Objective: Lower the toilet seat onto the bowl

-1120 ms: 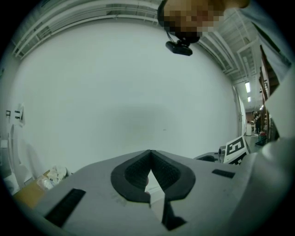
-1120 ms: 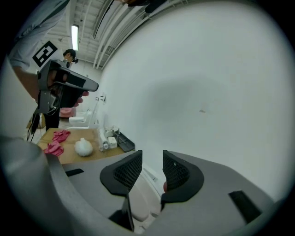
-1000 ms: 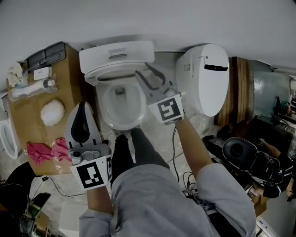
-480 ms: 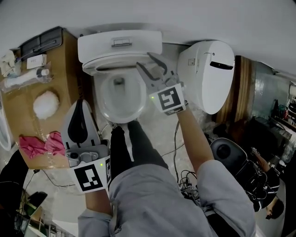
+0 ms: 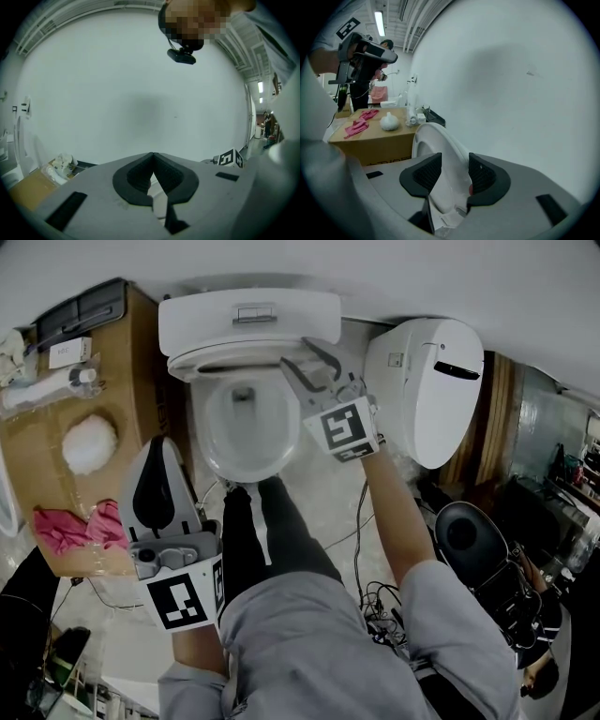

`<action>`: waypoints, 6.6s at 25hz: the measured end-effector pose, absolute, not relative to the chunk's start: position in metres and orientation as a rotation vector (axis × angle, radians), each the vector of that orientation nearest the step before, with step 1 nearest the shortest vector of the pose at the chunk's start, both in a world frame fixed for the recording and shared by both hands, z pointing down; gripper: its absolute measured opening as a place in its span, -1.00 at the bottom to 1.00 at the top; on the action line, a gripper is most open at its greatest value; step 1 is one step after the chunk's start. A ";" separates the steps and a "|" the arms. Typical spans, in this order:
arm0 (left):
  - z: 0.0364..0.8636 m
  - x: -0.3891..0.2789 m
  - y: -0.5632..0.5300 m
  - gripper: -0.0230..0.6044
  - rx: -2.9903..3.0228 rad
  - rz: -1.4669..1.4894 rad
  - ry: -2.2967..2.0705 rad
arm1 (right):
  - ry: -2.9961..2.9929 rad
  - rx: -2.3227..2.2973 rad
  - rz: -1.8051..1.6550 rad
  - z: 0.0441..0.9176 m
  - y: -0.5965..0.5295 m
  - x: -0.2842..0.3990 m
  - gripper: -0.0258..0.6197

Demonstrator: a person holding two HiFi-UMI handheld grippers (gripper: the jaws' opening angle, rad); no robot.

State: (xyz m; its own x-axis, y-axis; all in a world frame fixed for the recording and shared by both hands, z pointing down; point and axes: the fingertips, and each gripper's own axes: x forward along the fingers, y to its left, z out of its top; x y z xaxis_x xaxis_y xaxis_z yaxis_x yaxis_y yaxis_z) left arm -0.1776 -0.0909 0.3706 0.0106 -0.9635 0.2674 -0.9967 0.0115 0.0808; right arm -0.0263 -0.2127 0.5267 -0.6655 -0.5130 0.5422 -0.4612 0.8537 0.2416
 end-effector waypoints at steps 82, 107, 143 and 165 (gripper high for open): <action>0.445 -0.123 0.021 -0.93 2.077 0.271 -1.908 | -2.294 0.557 -0.157 0.605 0.042 0.038 -0.61; 0.482 -0.118 0.023 -0.93 2.075 0.322 -1.858 | -2.160 0.292 -0.156 0.704 0.132 0.059 -0.58; 0.443 -0.129 0.017 -0.93 2.123 0.302 -1.883 | -2.102 0.375 0.048 0.701 0.141 0.059 -0.92; 0.358 -0.117 -0.008 -0.92 2.214 0.265 -1.898 | -2.373 0.675 -0.126 0.481 0.049 0.017 -0.92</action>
